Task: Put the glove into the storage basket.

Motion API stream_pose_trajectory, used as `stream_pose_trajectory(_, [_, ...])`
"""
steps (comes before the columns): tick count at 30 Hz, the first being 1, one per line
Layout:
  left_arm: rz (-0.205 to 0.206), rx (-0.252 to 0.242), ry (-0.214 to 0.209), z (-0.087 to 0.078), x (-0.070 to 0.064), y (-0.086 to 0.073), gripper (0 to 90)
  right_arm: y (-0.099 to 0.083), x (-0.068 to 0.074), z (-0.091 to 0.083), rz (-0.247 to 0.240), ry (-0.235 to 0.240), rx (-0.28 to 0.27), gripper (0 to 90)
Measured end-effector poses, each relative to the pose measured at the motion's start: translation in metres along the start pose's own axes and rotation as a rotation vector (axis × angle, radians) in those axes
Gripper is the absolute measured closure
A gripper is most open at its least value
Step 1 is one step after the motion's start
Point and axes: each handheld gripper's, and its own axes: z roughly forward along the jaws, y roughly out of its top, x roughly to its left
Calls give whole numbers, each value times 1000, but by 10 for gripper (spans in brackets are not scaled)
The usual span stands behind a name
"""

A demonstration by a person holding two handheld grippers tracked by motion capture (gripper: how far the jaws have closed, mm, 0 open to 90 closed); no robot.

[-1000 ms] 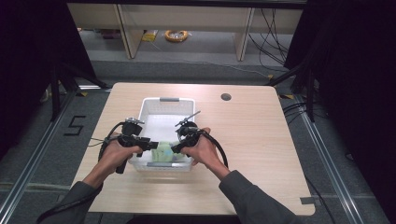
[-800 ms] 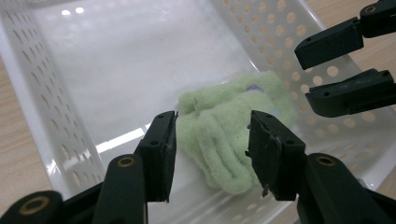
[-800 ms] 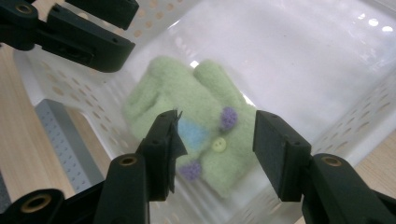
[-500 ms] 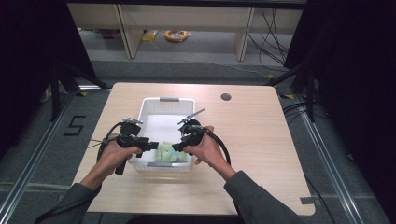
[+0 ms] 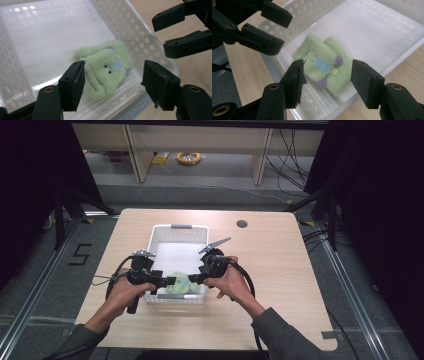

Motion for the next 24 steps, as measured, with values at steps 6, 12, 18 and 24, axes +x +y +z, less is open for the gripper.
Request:
stream_pose_trajectory(6, [14,-9,-26,-3,-12,-2,300,-9,-3,-10,-9,24,1,427])
stream_pose_trajectory(12, [36,-17,-42,-5,-22,-5,289,-17,-4,-19,-7,33,-33,417])
stream_pose_trajectory(18, [27,-44,-55,-7,-34,-11,280,-26,-7,-32,-2,48,-34,411])
stream_pose_trajectory(24, [50,-35,-76,-10,-42,-14,269,-36,-11,-41,7,51,-52,399])
